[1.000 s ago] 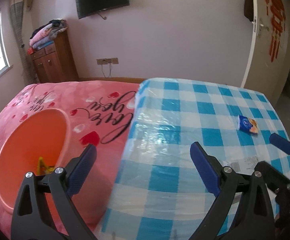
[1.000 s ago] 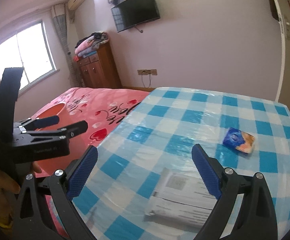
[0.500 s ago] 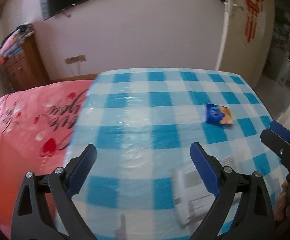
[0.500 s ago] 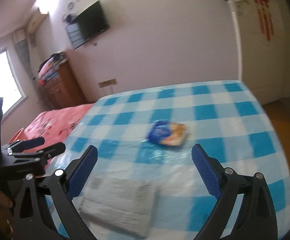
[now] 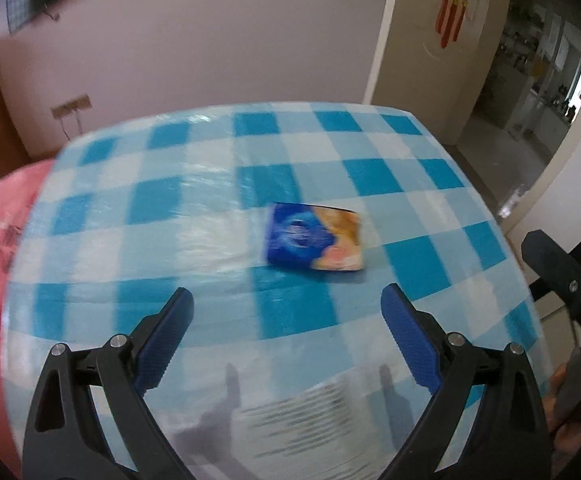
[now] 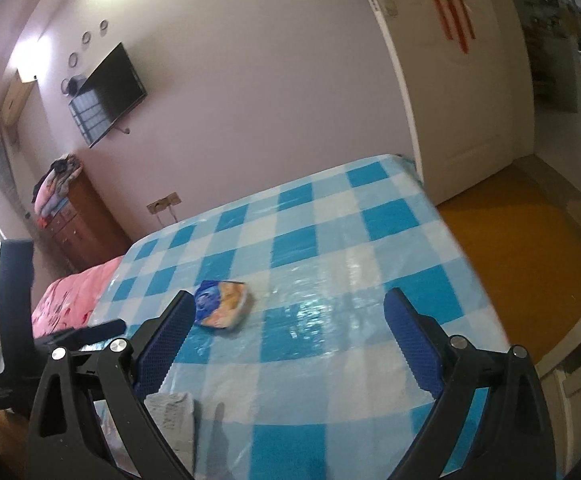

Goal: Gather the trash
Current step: 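Move both tools back over the table toward the blue tissue pack, then grasp the blue Vinda tissue pack with the left tool, then grasp the white paper packet with the right tool while the left tool holds the tissue pack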

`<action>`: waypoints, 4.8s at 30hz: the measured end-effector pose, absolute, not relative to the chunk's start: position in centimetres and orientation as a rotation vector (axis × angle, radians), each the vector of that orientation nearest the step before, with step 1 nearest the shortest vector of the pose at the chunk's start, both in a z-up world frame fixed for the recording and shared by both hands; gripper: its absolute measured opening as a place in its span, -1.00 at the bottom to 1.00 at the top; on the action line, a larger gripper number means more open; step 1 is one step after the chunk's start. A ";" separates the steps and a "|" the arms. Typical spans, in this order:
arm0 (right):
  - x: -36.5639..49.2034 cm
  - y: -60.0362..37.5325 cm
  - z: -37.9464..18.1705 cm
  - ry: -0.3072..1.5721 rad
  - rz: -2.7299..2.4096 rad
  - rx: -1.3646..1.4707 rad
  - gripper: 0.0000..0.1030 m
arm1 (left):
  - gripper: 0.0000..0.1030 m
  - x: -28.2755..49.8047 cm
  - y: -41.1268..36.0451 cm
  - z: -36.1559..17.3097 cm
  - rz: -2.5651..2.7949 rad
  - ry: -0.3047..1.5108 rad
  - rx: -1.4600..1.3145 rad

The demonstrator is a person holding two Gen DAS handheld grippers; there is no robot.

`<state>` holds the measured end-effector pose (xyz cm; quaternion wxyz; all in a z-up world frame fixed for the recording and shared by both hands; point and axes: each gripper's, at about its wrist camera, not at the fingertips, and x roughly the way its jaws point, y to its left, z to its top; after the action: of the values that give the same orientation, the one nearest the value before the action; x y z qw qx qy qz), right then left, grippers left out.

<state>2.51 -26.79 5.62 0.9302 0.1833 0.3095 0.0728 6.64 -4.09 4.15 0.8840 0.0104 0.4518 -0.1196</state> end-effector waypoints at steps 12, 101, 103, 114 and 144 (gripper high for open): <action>2.8 -29.6 5.1 0.638 0.118 0.439 0.82 | 0.84 10.8 -6.5 1.9 -0.259 1.032 -0.165; -0.2 -12.7 1.8 0.865 0.731 0.015 0.82 | -0.27 -0.6 7.9 6.1 -0.002 0.908 -0.148; -0.1 -12.2 2.0 0.855 0.741 0.005 0.82 | -0.27 -1.5 8.3 6.2 -0.008 0.902 -0.141; 3.6 -7.0 2.6 0.909 0.830 -0.115 0.82 | -0.27 -4.9 10.7 6.7 -0.030 0.881 -0.132; -4.7 -3.7 -0.4 0.926 0.707 -0.349 0.85 | -0.27 -6.6 14.6 4.3 -0.144 0.884 -0.221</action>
<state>-4.68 -3.74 -0.43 0.8207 -0.1640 0.4350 0.3323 -6.56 14.57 4.34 0.8955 -0.1068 0.4264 -0.0695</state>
